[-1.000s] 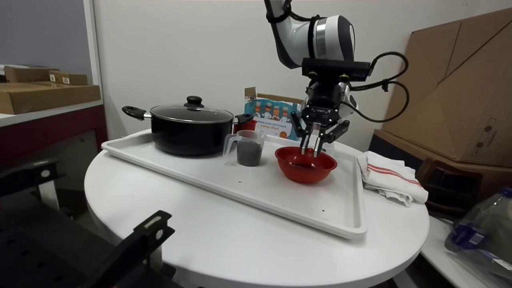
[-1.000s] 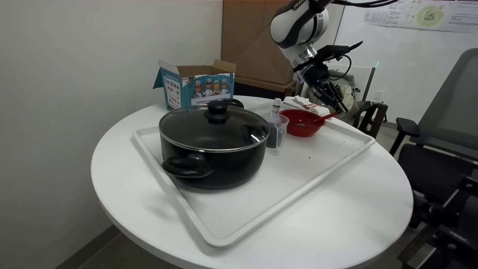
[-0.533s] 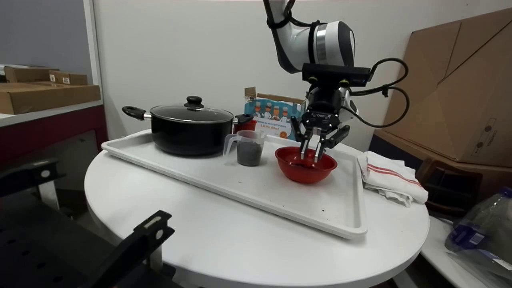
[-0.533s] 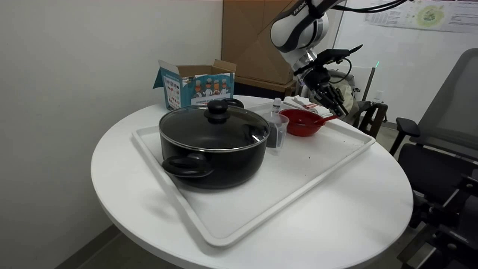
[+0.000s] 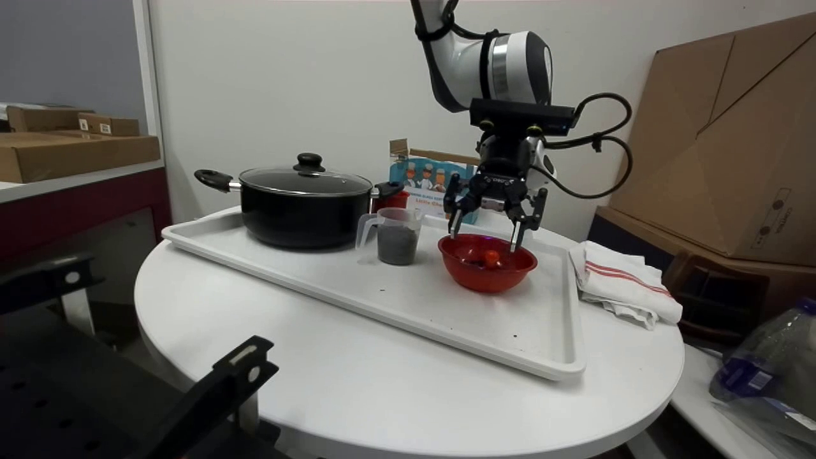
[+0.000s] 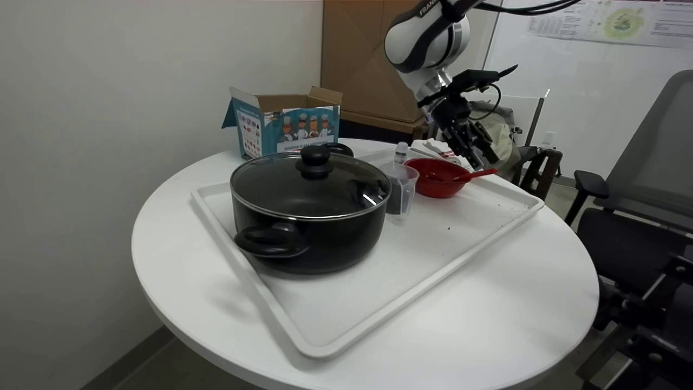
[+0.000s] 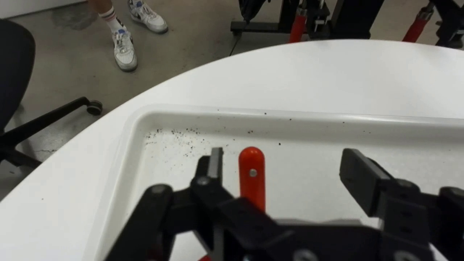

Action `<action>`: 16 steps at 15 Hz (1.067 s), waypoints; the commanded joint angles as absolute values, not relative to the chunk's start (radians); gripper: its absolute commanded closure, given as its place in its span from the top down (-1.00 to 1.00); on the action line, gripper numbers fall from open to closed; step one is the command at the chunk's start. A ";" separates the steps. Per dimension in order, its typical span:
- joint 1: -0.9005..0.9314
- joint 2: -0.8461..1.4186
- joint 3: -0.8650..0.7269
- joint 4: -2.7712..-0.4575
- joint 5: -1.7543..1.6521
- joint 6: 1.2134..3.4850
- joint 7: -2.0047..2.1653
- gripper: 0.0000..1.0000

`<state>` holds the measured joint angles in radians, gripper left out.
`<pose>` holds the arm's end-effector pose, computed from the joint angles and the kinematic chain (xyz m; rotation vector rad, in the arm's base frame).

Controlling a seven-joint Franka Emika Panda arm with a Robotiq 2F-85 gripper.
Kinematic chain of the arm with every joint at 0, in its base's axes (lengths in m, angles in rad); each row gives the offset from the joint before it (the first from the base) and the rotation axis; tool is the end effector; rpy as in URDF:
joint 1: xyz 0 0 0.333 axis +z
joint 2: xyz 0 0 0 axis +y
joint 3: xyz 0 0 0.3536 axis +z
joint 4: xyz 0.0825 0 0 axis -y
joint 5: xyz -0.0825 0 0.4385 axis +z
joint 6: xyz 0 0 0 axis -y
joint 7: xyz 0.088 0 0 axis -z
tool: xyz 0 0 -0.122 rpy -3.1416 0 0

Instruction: Use the spoon to scoop some things from the bowl and put in the jug

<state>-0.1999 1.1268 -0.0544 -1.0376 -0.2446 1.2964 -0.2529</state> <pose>0.7023 -0.2067 0.0934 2.7489 0.0686 -1.3460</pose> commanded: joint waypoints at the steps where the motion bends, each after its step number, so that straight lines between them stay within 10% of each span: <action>1: -0.151 0.938 -0.045 -1.247 -0.281 1.469 -0.214 1.00; 16: -0.118 0.292 -0.043 -1.867 -0.099 2.011 -0.025 1.00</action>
<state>-0.1231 0.4587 -0.0478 -1.6721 -0.1515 1.9425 -0.0134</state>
